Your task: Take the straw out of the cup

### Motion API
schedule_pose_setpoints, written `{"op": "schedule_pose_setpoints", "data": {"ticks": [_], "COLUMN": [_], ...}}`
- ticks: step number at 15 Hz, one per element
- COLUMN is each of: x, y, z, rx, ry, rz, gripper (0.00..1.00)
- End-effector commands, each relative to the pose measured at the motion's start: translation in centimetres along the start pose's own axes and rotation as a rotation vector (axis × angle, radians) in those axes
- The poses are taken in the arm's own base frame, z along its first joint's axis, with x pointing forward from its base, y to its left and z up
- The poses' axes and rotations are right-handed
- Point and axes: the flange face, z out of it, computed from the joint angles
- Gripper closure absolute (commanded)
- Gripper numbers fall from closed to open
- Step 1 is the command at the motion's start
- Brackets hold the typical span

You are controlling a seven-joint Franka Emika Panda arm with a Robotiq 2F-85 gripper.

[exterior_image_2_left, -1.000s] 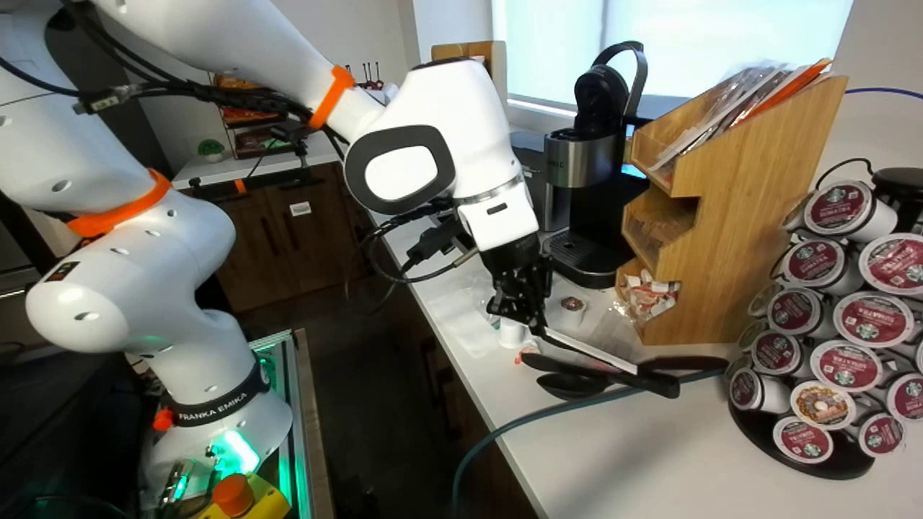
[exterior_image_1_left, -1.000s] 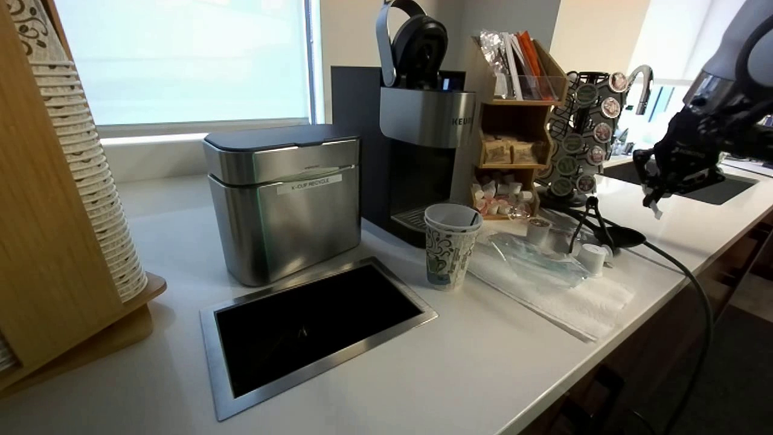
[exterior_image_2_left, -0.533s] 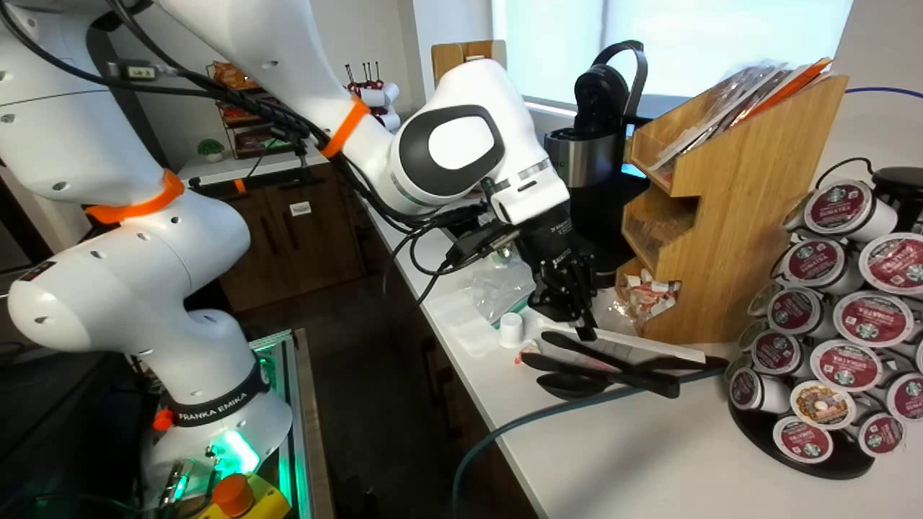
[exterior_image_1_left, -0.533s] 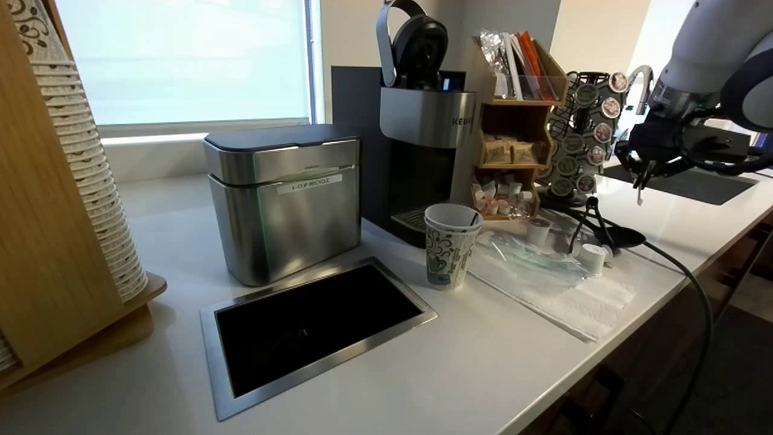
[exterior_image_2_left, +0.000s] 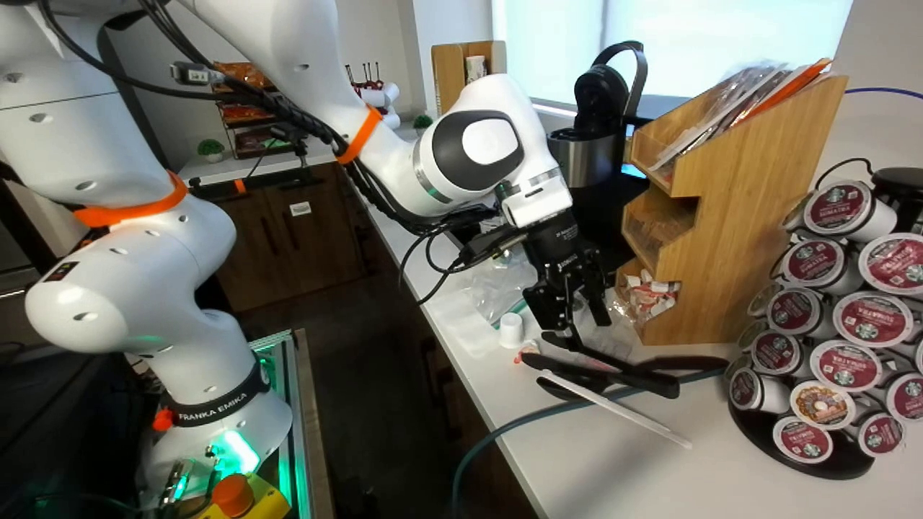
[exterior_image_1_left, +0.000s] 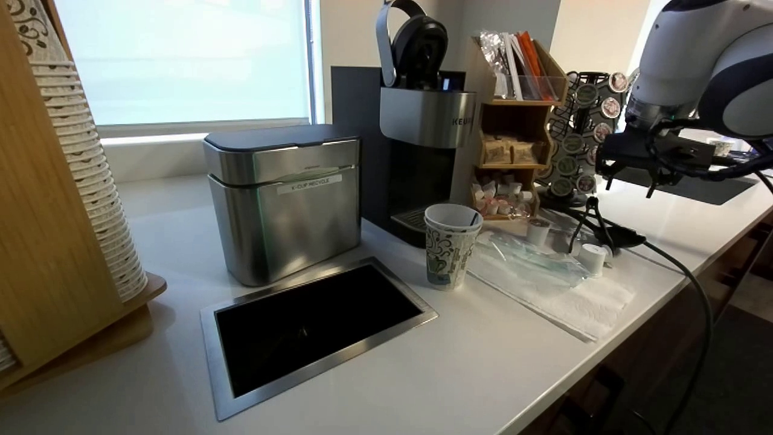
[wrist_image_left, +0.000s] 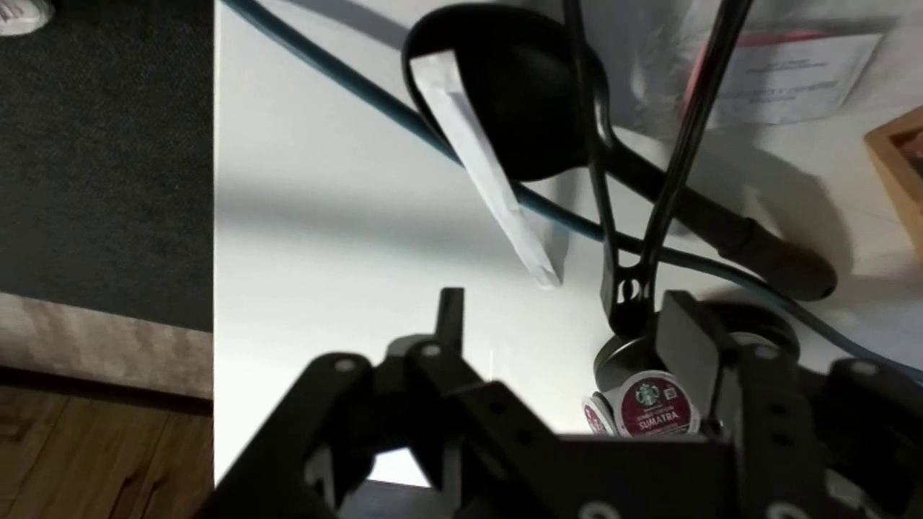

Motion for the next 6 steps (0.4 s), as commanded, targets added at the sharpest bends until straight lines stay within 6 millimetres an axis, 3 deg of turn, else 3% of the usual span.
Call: {"op": "schedule_pose_setpoints", "data": {"ticks": [1, 2, 5, 6], "x": [-1.2, -2.7, -3.3, -2.6], "y": [-0.5, -0.5, -0.5, -2.0], "z": [-2.8, -3.0, -7.8, -5.2], "rx": [0.078, 0.113, 0.21, 0.148], "ry": [-0.12, -0.176, -0.189, -0.179], "rz": [0.109, 0.091, 0.013, 0.029], "gripper": [0.0, 0.0, 0.0, 0.0]}}
